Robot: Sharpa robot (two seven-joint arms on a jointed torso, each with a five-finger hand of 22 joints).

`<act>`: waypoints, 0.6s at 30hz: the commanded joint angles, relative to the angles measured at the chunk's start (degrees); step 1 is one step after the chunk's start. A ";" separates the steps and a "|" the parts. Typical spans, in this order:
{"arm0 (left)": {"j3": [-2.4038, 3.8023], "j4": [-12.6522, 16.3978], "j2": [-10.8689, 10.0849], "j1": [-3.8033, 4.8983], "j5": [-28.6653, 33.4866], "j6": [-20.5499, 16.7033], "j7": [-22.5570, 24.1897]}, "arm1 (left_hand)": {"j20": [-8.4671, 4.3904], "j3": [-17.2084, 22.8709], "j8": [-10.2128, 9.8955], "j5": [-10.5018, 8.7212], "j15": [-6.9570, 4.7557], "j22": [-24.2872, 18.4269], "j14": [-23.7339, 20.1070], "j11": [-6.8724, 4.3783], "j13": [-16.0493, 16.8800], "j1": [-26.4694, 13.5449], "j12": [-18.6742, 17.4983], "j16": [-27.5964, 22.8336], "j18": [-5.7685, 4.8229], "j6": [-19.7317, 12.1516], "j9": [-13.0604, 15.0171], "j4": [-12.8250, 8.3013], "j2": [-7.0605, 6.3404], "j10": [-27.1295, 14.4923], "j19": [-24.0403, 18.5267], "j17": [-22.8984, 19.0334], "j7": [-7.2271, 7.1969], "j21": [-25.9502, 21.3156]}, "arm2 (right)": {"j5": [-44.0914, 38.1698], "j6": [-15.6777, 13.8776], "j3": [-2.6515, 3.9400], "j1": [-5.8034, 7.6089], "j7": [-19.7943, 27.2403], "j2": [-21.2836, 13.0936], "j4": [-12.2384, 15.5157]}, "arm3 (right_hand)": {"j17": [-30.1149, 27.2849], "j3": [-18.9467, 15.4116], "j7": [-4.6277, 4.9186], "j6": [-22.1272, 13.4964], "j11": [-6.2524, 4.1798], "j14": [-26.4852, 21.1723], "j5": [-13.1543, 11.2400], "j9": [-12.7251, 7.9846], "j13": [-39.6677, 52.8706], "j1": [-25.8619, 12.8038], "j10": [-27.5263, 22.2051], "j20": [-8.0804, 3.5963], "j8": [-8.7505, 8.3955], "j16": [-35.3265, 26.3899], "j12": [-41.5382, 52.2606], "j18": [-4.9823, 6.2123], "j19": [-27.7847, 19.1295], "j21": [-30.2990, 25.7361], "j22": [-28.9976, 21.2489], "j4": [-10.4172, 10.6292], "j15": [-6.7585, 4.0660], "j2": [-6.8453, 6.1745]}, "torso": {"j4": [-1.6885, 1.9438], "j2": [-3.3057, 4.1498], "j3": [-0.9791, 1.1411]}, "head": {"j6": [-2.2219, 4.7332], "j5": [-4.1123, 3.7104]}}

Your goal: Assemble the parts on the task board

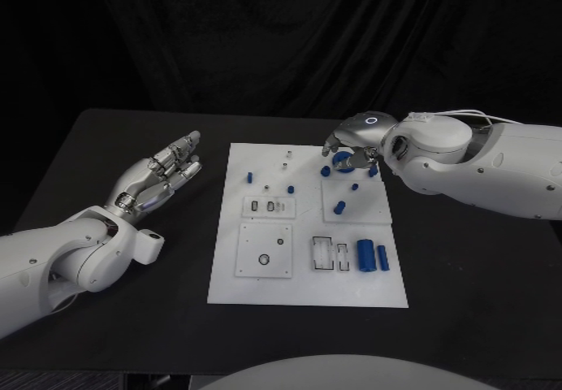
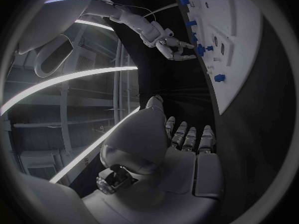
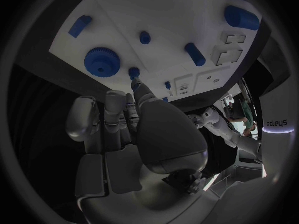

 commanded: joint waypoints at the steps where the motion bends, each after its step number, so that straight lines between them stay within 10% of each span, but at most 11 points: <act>1: 0.05 -0.02 0.16 0.16 -0.28 0.26 11.69 | -0.46 0.34 0.22 0.32 -0.34 -0.05 -0.02 -0.33 -0.09 0.60 -0.43 -0.20 0.96 -0.11 0.03 -0.06 0.17 -0.12 -0.13 -0.10 0.25 -0.20 | 0.10 0.26 0.04 -0.22 -0.81 0.06 -0.25 | 0.34 0.40 0.12 0.45 0.05 -0.04 0.23 0.10 0.00 0.16 -0.19 0.39 -0.34 0.33 -0.26 -0.73 -0.06 0.33 0.21 0.02 0.20 0.06 | -0.03 0.13 -0.07 | 0.15 -0.18; 18: 0.04 -0.48 0.03 0.16 -0.28 1.23 10.89 | -0.39 0.51 0.20 0.66 0.01 -0.05 -0.02 0.01 -0.11 0.85 -0.59 -0.20 0.88 -0.27 0.01 -0.16 0.38 -0.29 -0.13 -0.10 0.41 -0.20 | 0.14 -4.03 0.04 -2.36 1.63 2.30 -3.49 | 1.62 1.50 0.41 1.04 -0.11 0.21 0.17 0.12 0.20 0.00 1.68 0.44 -0.66 1.24 0.03 -0.99 0.34 1.32 1.95 -0.03 0.20 -0.08 | -0.03 0.28 -0.11 | 0.53 -0.33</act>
